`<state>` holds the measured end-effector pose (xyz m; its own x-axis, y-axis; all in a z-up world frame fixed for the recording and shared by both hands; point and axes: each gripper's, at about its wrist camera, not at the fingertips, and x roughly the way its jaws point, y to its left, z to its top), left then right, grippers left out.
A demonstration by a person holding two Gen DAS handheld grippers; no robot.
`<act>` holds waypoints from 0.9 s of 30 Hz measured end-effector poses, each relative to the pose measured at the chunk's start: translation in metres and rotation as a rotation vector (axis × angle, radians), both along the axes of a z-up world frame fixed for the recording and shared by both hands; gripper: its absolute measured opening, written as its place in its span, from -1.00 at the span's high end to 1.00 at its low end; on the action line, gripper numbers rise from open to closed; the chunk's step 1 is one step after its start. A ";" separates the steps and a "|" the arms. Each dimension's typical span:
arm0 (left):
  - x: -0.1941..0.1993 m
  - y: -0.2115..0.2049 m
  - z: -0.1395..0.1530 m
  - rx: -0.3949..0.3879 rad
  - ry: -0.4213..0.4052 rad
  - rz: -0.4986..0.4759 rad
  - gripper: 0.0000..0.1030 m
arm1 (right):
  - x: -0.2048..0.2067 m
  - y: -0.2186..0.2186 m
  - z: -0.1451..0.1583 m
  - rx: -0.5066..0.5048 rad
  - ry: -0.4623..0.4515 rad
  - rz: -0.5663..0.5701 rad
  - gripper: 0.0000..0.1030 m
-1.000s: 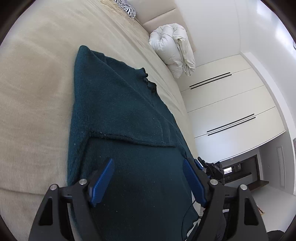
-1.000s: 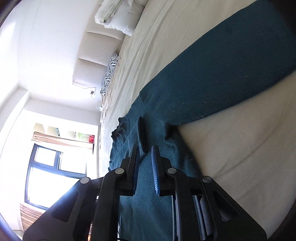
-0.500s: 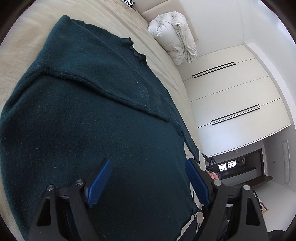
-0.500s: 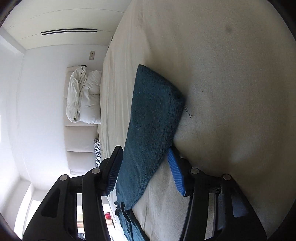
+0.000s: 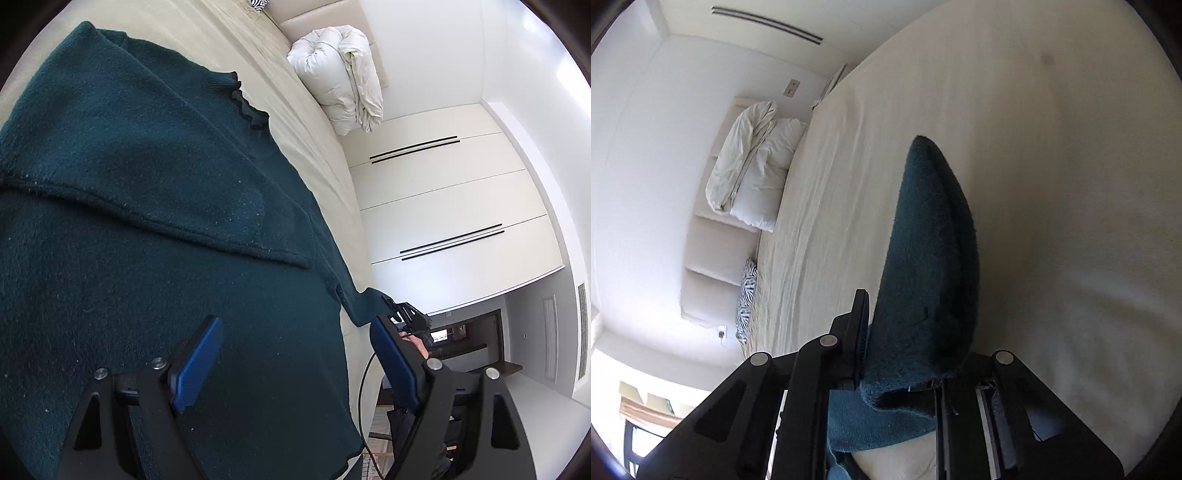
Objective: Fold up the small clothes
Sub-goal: 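Grasp the other sleeve cuff with the right tool, then carry the sleeve across the body with the right tool and release it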
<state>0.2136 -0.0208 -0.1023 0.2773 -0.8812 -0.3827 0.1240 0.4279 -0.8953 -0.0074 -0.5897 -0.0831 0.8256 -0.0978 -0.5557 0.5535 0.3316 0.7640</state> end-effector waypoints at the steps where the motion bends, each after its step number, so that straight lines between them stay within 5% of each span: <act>1: 0.004 -0.001 0.001 -0.020 0.001 0.002 -0.62 | 0.022 0.026 0.019 -0.086 0.036 0.085 0.80; 6: 0.023 -0.007 0.001 -0.118 0.028 0.038 -0.68 | 0.116 0.214 0.072 -0.598 0.195 0.545 0.84; 11: 0.042 -0.018 -0.003 -0.218 0.080 0.051 -0.79 | 0.150 0.363 0.043 -1.029 0.341 0.808 0.85; 18: 0.064 -0.047 -0.003 -0.293 0.133 0.029 -0.89 | 0.124 0.427 0.011 -1.155 0.401 0.833 0.85; 23: 0.078 -0.073 0.001 -0.246 0.149 -0.035 -0.86 | 0.124 0.435 0.011 -1.203 0.374 0.826 0.85; 27: 0.092 -0.090 0.001 -0.194 0.169 -0.075 -0.64 | 0.122 0.444 0.013 -1.194 0.358 0.839 0.85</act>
